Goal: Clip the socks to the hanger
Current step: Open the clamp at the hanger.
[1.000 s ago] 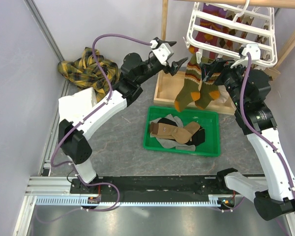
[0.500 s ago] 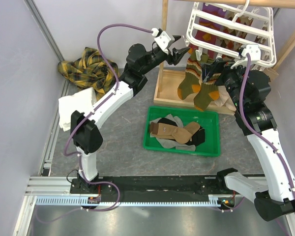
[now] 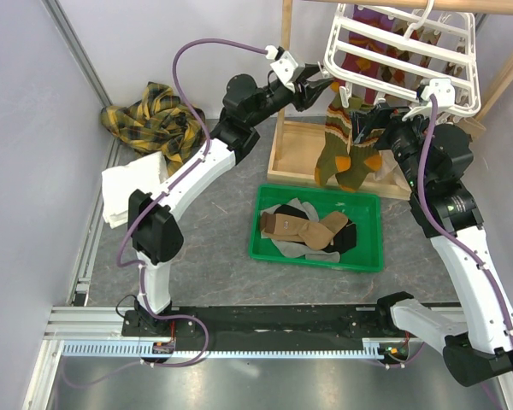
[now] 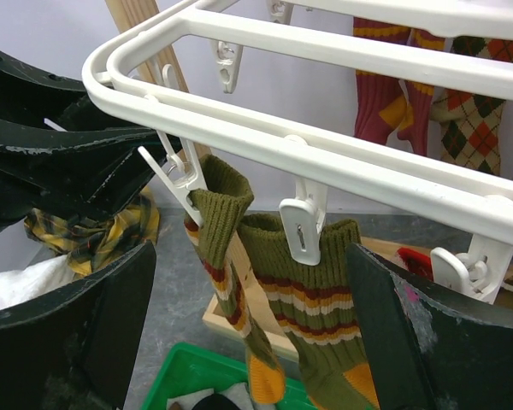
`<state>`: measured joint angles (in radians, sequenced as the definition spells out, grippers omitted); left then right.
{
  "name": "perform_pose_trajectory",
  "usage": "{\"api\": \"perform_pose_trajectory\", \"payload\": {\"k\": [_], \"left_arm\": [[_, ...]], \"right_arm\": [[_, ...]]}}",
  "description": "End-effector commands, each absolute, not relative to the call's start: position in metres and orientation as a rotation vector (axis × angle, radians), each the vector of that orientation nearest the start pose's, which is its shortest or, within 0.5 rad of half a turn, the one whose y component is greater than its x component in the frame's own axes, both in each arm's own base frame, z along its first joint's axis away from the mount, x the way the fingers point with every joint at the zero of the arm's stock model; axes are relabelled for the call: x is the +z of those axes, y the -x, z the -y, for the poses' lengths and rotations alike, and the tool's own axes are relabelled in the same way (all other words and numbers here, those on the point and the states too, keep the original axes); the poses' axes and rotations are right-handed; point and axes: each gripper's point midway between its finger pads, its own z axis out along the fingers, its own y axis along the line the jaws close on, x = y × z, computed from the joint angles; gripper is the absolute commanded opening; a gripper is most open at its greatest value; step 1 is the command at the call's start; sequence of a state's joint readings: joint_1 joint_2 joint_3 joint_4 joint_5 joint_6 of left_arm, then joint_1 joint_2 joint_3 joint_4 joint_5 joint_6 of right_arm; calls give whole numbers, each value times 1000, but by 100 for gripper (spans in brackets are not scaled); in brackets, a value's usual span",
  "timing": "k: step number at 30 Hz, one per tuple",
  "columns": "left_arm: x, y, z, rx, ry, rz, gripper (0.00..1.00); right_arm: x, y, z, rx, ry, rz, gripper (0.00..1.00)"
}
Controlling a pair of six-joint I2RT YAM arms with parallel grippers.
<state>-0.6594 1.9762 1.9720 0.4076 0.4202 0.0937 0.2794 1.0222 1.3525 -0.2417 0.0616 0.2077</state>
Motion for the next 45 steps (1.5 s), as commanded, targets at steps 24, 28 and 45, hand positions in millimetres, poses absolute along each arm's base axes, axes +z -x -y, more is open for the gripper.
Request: {"api": "perform_pose_trajectory", "payload": {"k": [24, 28, 45], "left_arm": [[485, -402, 434, -706, -823, -897, 2], [472, -381, 449, -687, -862, -928, 2], [443, -303, 483, -841, -889, -1009, 2]], "right_arm": [[491, -305, -102, 419, 57, -1383, 98], [497, -297, -109, 479, 68, -1372, 97], [470, -306, -99, 431, -11, -1518, 93]]}}
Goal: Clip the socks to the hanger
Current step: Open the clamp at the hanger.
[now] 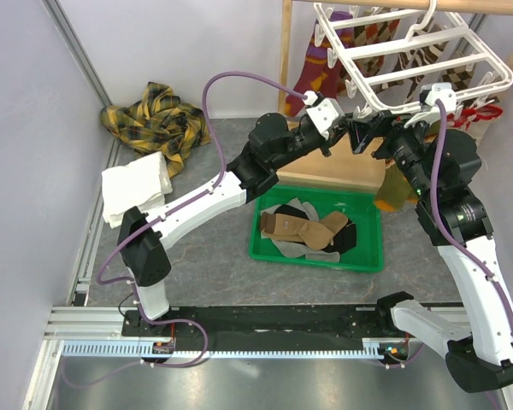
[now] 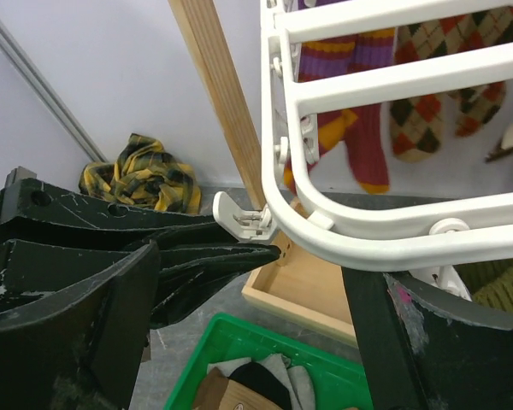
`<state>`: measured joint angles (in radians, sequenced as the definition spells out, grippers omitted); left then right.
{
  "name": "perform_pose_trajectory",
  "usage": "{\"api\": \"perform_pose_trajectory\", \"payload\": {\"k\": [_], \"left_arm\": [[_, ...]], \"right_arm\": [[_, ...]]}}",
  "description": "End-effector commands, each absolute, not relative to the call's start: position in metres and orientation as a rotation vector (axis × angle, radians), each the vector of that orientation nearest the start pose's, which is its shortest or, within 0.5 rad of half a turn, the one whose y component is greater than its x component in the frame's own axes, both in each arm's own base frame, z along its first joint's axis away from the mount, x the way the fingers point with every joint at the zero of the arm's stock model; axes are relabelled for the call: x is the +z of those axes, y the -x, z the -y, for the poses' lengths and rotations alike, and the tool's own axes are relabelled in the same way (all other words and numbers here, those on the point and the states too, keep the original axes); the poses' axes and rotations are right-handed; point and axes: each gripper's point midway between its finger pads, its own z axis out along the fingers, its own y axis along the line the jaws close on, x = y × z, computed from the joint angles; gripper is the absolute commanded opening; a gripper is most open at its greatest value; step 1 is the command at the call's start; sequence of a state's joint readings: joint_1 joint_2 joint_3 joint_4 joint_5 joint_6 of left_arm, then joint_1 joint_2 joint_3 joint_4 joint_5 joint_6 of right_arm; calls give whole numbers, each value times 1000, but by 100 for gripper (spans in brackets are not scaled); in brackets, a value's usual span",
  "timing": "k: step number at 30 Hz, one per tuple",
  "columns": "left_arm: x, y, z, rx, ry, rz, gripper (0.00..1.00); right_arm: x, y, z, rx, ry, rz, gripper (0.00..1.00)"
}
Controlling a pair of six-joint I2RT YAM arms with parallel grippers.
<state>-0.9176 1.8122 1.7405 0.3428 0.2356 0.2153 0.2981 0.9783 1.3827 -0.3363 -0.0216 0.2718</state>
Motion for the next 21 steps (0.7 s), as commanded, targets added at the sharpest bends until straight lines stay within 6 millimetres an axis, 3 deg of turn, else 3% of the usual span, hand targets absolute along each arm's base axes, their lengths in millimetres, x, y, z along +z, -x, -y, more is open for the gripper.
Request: {"api": "perform_pose_trajectory", "payload": {"k": [1, 7, 21], "left_arm": [[441, -303, 483, -844, -889, -1013, 2], [433, -297, 488, -883, -890, -1032, 2], [411, -282, 500, -969, -891, -1126, 2]], "right_arm": [[469, -307, -99, 429, -15, -1520, 93], [467, -317, -98, 429, -31, -1532, 92], [500, -329, -105, 481, -24, -1400, 86]]}}
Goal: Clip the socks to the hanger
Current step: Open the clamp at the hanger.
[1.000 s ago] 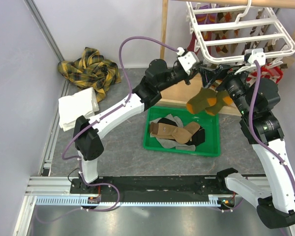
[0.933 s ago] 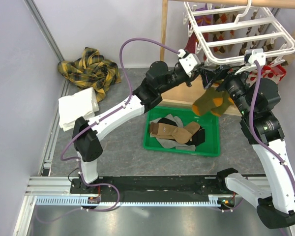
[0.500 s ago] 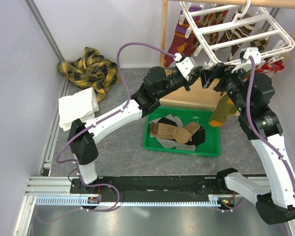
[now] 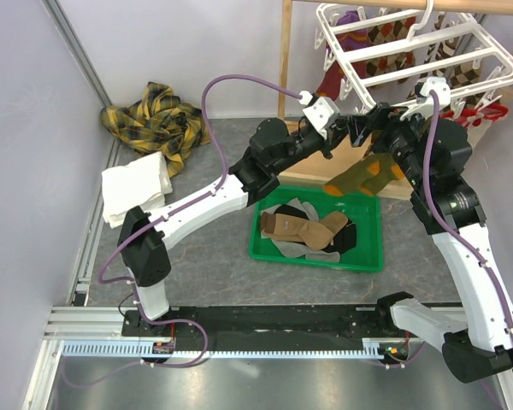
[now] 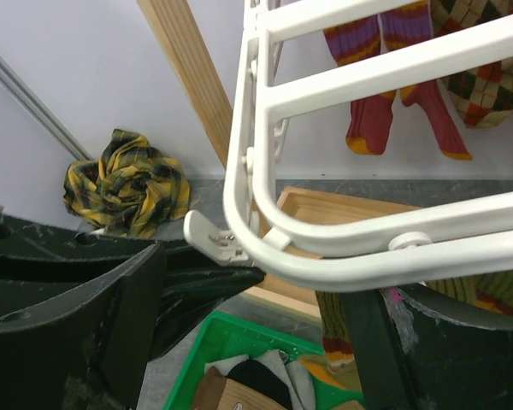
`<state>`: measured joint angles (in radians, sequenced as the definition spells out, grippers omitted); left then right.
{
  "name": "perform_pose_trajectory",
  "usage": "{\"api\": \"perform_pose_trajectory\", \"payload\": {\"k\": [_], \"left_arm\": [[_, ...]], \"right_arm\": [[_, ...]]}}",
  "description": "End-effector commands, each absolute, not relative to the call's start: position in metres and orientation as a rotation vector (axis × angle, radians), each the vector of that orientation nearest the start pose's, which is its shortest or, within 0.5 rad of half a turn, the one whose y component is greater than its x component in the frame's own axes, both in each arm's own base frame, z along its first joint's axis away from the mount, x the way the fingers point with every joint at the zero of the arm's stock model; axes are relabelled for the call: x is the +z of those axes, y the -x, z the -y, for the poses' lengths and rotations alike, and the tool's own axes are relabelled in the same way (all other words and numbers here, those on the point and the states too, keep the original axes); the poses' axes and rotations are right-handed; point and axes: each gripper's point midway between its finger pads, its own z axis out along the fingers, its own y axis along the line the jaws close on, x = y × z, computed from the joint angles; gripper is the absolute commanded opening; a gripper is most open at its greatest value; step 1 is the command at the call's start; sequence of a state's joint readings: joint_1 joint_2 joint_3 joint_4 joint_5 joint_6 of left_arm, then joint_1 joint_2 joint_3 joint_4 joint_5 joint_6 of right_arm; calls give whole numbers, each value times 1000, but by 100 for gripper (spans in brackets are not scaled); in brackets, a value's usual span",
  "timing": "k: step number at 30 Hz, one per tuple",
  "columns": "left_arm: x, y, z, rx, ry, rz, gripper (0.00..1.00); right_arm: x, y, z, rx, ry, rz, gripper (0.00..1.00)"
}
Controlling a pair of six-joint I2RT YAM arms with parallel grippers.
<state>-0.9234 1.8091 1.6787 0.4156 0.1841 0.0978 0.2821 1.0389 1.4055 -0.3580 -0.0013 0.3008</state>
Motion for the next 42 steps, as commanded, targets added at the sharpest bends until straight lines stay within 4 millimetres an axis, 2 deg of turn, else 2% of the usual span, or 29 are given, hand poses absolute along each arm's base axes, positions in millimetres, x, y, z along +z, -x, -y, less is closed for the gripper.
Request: {"api": "perform_pose_trajectory", "payload": {"k": [1, 3, 11, 18, 21, 27, 30, 36, 41, 42], "left_arm": [[409, -281, 501, -971, -890, -1133, 2], [406, -281, 503, -974, -893, -1147, 2], [392, -281, 504, -976, -892, -1189, 2], [402, -271, 501, -1004, -881, -1189, 2], [400, -269, 502, -1004, -890, -1201, 2], [397, -268, 504, -999, -894, -1224, 2], [393, -268, 507, -990, -903, -1235, 2], [383, -267, 511, -979, -915, -1264, 2], [381, -266, 513, -979, -917, -1269, 2], [382, -266, 512, -977, -914, -1268, 2]], "right_arm": [[503, -329, -105, 488, -28, -1387, 86], [508, -326, -111, 523, -14, -1372, 84], [520, -322, -109, 544, -34, -1325, 81], [500, -332, -116, 543, -3, -1377, 74], [495, -335, -119, 537, 29, -1389, 73], [491, -337, -132, 562, 109, -1403, 70], [493, -337, -131, 556, 112, -1397, 66], [499, -338, -131, 545, 132, -1382, 57], [495, -341, -132, 544, 131, -1393, 39], [493, -341, -132, 543, 130, -1396, 32]]}}
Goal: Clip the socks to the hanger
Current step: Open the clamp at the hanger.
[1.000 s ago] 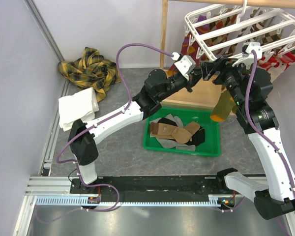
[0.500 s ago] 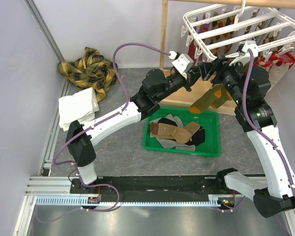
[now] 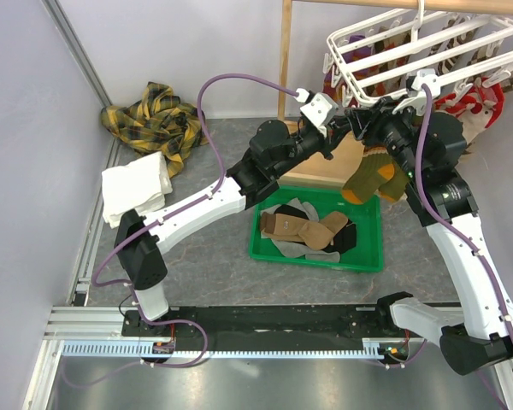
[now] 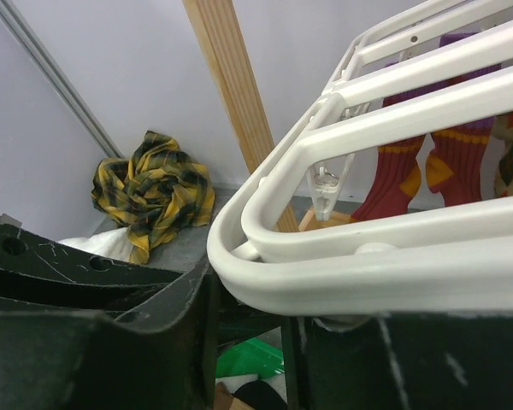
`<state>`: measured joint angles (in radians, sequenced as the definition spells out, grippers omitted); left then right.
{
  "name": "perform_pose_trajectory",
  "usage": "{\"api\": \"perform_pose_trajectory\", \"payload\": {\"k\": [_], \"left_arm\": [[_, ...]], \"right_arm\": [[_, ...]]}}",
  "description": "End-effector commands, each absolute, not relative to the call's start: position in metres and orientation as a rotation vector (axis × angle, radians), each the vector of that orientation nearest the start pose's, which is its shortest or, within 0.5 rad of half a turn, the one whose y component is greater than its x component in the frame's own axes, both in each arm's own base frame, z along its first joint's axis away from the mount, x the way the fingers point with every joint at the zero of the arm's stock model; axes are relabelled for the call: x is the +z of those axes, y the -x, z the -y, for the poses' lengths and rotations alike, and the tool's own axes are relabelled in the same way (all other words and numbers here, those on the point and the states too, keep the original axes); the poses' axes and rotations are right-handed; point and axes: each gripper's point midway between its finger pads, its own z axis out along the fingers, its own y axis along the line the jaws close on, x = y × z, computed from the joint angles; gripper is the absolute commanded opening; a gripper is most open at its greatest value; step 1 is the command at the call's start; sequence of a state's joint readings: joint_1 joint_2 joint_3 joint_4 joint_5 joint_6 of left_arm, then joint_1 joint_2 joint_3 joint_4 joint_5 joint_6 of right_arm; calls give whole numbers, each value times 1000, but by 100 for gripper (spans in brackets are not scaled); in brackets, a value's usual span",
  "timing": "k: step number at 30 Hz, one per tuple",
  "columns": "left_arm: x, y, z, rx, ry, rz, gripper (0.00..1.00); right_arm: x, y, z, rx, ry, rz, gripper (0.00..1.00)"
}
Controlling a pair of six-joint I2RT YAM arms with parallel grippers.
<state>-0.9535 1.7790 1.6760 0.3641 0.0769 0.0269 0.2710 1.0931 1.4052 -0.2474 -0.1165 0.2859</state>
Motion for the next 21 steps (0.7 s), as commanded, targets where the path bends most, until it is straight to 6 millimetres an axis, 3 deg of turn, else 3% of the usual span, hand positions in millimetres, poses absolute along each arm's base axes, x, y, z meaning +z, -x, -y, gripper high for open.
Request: {"api": "perform_pose_trajectory", "payload": {"k": [1, 4, 9, 13, 14, 20, 21], "left_arm": [[383, -266, 512, -973, -911, -1268, 2], [385, -269, 509, -958, -891, -1275, 5], [384, -273, 506, -937, -868, -1285, 26], [385, -276, 499, -921, -839, -1281, 52], [392, -275, 494, -918, -826, -1268, 63], [376, -276, 466, -854, -761, -1345, 83], [370, -278, 453, -822, -721, -1392, 85]], "right_arm": [[492, -341, -132, 543, 127, -1398, 29], [490, -339, -131, 547, 120, -1401, 17], [485, -339, -129, 552, 100, -1412, 1], [480, -340, -128, 550, 80, -1423, 0], [479, -340, -127, 550, 75, -1427, 0], [473, -340, -125, 540, 68, -1435, 0], [472, -340, -124, 532, 67, -1436, 0]]}}
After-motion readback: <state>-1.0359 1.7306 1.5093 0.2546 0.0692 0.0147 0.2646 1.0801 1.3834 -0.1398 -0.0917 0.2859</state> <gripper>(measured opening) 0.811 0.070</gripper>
